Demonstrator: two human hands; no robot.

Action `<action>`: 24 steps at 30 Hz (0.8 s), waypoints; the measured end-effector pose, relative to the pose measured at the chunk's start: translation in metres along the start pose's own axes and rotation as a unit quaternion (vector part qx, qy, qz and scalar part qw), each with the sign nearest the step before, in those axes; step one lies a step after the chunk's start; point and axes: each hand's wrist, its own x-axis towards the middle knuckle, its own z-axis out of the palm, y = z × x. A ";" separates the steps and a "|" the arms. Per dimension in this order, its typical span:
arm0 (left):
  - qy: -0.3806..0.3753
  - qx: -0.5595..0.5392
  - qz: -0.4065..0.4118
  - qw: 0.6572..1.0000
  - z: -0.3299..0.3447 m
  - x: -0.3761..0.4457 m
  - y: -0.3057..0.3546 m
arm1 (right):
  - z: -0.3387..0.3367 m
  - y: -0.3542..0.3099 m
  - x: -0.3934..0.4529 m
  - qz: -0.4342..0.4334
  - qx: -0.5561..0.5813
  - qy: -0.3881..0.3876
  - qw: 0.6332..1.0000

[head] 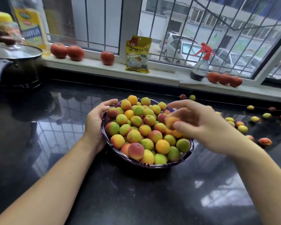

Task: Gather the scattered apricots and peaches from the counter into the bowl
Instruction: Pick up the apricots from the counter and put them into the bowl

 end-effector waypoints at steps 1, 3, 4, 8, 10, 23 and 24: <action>0.000 0.000 0.001 1.000 0.000 0.000 0.000 | 0.005 -0.010 0.004 -0.006 -0.029 -0.028 0.999; -0.001 -0.001 0.003 1.000 0.000 0.001 0.000 | 0.014 -0.023 0.016 -0.035 -0.149 -0.045 0.987; -0.002 -0.003 0.004 1.000 0.000 0.001 0.000 | 0.018 -0.027 0.022 -0.051 -0.204 -0.055 0.976; -0.003 -0.006 0.005 1.000 0.001 0.002 0.000 | 0.034 -0.031 0.040 -0.091 -0.328 -0.107 0.934; -0.004 -0.008 0.003 1.000 0.000 0.003 -0.001 | 0.040 -0.026 0.042 -0.098 -0.357 -0.122 0.921; -0.007 -0.002 0.008 1.000 -0.002 0.006 -0.003 | 0.028 -0.015 0.029 -0.110 -0.241 -0.016 0.964; -0.008 -0.004 0.009 1.000 -0.002 0.006 -0.003 | 0.018 -0.003 0.029 -0.094 -0.186 0.067 0.976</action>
